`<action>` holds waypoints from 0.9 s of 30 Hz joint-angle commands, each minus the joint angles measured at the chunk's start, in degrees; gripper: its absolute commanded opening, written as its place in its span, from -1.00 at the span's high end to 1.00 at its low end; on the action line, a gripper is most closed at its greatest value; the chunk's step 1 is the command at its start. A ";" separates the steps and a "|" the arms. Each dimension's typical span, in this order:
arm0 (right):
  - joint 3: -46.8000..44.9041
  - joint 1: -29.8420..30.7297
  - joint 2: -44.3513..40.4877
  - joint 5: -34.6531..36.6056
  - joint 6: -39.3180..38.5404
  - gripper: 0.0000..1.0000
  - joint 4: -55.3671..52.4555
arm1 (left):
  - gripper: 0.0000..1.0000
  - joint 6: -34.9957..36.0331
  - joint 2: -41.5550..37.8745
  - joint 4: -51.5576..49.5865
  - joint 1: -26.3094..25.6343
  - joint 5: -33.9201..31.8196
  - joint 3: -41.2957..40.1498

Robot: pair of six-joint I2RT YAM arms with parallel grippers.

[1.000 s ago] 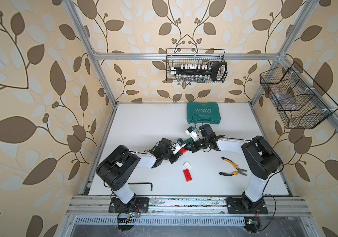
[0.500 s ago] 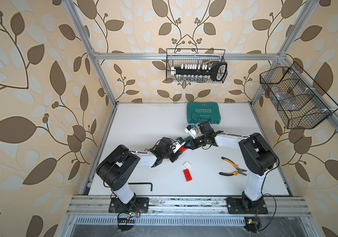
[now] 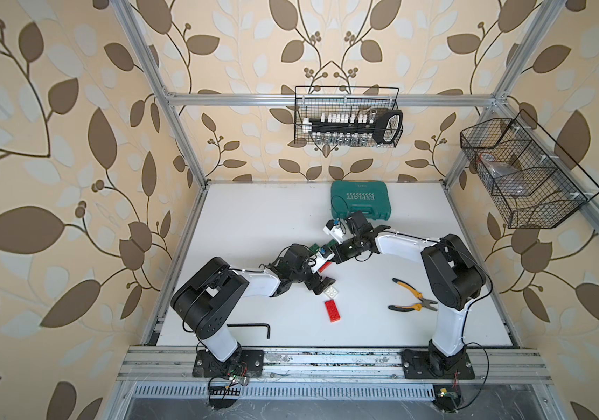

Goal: Assemble a small pinwheel with lego
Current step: Assemble the lego brick with the lego brick.

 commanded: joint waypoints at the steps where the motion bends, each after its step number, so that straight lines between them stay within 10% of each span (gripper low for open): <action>1: -1.07 0.37 4.51 8.00 -1.87 0.82 -9.77 | -0.98 -5.48 -5.20 2.17 1.67 0.59 0.38; 27: 0.93 0.90 -9.09 1.42 3.98 0.48 -8.65 | -0.98 -50.48 -19.08 -13.07 8.32 -13.51 -1.33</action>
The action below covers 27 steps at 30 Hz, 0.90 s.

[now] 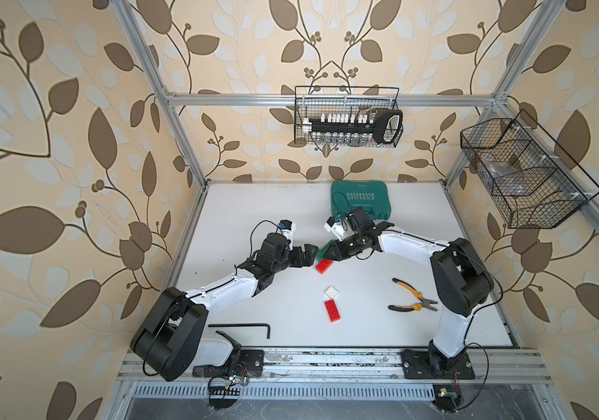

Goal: Assemble a small pinwheel with lego
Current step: Assemble the lego brick with the lego brick, then pick up the lego brick from the center of the board.

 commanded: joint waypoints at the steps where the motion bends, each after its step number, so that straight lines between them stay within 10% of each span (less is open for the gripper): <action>1: -1.90 0.76 -5.53 3.90 -0.05 0.33 -4.97 | -0.98 -11.22 -1.89 -2.56 0.29 -1.86 -1.23; 11: -20.53 18.47 -23.64 24.88 10.16 -0.19 -9.67 | -0.98 -25.91 3.30 7.07 0.58 14.27 -6.45; 27: -44.78 43.38 -24.63 51.89 16.88 -0.33 30.26 | -0.98 -26.24 0.88 -2.09 0.88 14.41 -10.51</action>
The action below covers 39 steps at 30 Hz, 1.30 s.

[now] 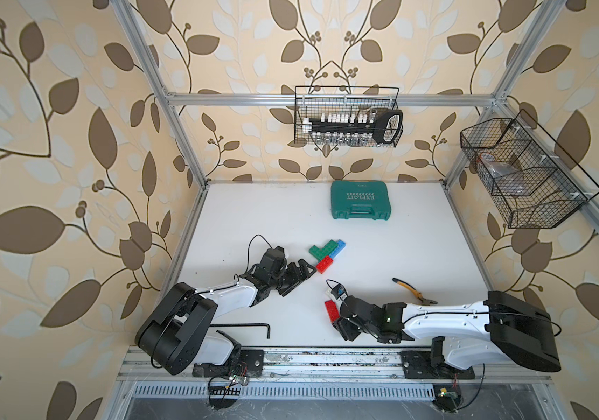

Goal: Assemble a small pinwheel with lego
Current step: Pick up the lego brick from the center of the board.

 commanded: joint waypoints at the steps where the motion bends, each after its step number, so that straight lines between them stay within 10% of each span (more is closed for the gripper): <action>1: -2.03 4.00 2.87 8.36 0.49 -0.33 12.24 | -0.98 0.73 -1.13 -2.44 0.52 0.23 -1.19; 28: -0.90 5.47 10.15 12.82 1.68 -0.12 16.59 | -0.98 2.40 1.99 -7.34 -4.93 -6.98 2.34; 39: -4.91 0.74 7.52 10.12 2.79 0.31 19.77 | -0.98 2.49 1.64 -7.44 -4.93 -7.25 1.98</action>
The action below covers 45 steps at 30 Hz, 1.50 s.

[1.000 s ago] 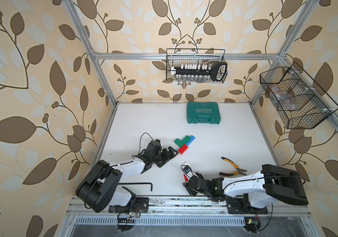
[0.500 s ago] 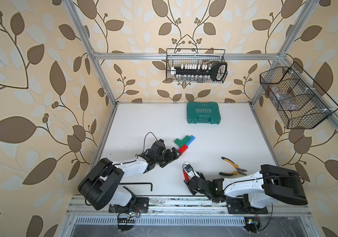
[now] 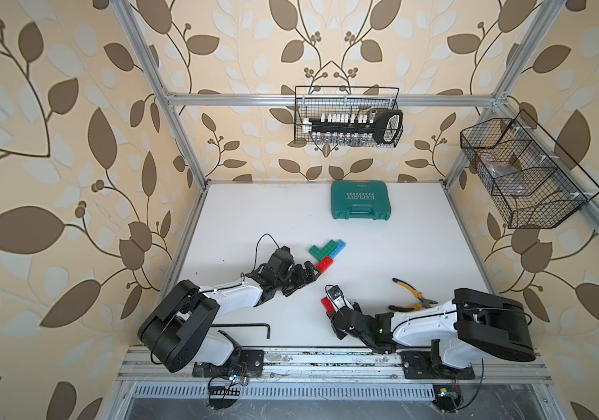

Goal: Assemble a small pinwheel with lego
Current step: Pick up the lego brick from the center of the board, then assemble the lego brick with the lego brick.

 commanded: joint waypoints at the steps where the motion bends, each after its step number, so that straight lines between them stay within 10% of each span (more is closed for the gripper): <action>1: -1.84 -0.97 -2.27 -2.91 -0.38 0.35 -0.20 | -0.98 1.02 -0.10 -5.13 -0.29 -2.23 -0.37; 8: 3.01 -1.91 -18.63 -5.10 -5.92 0.54 -15.78 | -0.98 0.54 -0.37 -6.02 0.47 -2.97 4.53; 13: 4.56 -14.89 -25.79 -11.65 -11.81 0.58 -19.41 | -0.98 1.33 2.70 -5.97 0.97 -4.44 9.35; 23: 11.82 -33.68 -5.36 -26.73 -22.02 0.62 -4.44 | -0.98 0.56 12.77 1.98 2.26 -4.70 12.77; 45: 15.21 -36.17 2.98 -29.16 -28.01 0.69 -4.27 | -0.98 3.98 16.81 3.00 1.49 -5.52 15.25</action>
